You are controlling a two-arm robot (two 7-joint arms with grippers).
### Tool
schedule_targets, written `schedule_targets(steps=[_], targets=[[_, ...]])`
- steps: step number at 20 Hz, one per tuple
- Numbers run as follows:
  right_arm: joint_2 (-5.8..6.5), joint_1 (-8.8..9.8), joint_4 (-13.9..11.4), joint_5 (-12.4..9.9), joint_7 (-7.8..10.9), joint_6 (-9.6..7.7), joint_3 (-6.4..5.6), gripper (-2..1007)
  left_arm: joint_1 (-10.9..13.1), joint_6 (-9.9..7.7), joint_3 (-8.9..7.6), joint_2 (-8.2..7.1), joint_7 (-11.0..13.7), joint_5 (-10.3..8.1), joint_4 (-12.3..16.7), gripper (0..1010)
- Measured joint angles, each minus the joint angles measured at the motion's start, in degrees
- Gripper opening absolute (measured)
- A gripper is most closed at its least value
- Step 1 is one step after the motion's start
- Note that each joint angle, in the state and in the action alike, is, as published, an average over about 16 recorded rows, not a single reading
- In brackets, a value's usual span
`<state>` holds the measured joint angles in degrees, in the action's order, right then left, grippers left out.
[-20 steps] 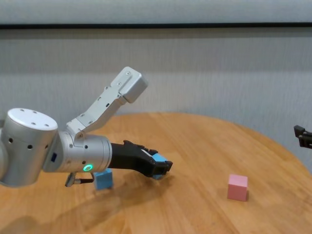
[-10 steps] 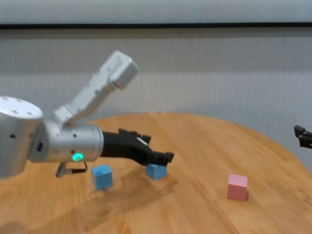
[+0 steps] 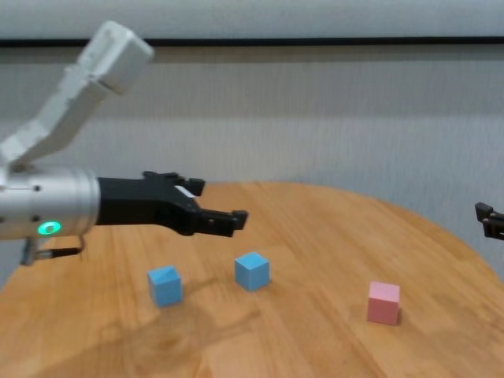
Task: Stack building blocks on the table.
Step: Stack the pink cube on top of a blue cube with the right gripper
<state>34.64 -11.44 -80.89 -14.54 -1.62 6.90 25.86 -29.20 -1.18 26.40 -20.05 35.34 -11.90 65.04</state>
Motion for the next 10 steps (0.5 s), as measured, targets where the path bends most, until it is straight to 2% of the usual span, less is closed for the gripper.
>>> schedule_targets(steps=[5, 10], targets=[[0.0, 0.0, 0.0, 0.0, 0.0, 0.0, 0.0, 1005, 3.69, 0.3, -1.91, -4.03, 0.37, -2.56, 5.17, 1000], [0.0, 0.0, 0.0, 0.0, 0.03, 0.0, 0.0, 1005, 6.42, 0.99, -3.37, -6.93, 0.4, -4.28, 8.11, 1000]])
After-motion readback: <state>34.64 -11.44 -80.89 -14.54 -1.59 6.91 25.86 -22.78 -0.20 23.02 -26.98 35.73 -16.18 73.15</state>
